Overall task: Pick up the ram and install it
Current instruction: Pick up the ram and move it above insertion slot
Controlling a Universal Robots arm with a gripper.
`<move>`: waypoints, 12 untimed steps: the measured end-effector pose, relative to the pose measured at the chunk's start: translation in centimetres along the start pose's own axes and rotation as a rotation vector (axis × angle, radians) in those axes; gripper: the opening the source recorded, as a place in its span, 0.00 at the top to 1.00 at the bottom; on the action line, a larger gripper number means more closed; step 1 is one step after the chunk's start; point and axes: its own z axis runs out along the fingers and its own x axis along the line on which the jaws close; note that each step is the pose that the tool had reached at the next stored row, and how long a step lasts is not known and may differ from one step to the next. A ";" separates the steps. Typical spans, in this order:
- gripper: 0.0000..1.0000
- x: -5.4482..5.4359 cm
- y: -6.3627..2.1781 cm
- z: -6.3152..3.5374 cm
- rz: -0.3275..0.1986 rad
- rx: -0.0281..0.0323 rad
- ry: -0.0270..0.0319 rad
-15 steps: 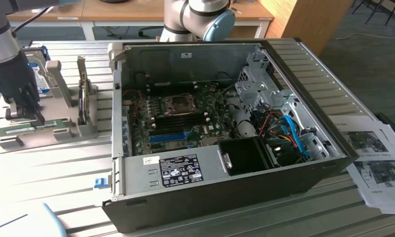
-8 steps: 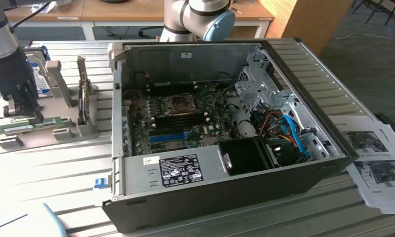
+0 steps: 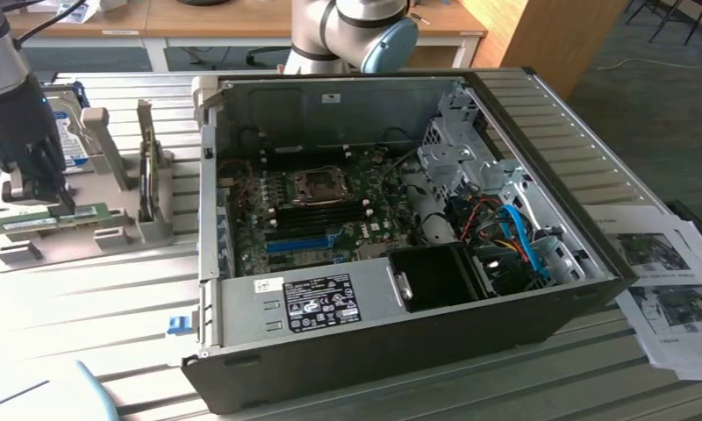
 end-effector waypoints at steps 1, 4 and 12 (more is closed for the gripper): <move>0.89 0.0 0.00 -0.11 0.000 -0.0001 0.0000; 0.89 0.0 -0.01 -0.45 0.000 -0.0004 0.0000; 0.89 0.0 -0.02 -1.34 0.000 -0.0009 0.0000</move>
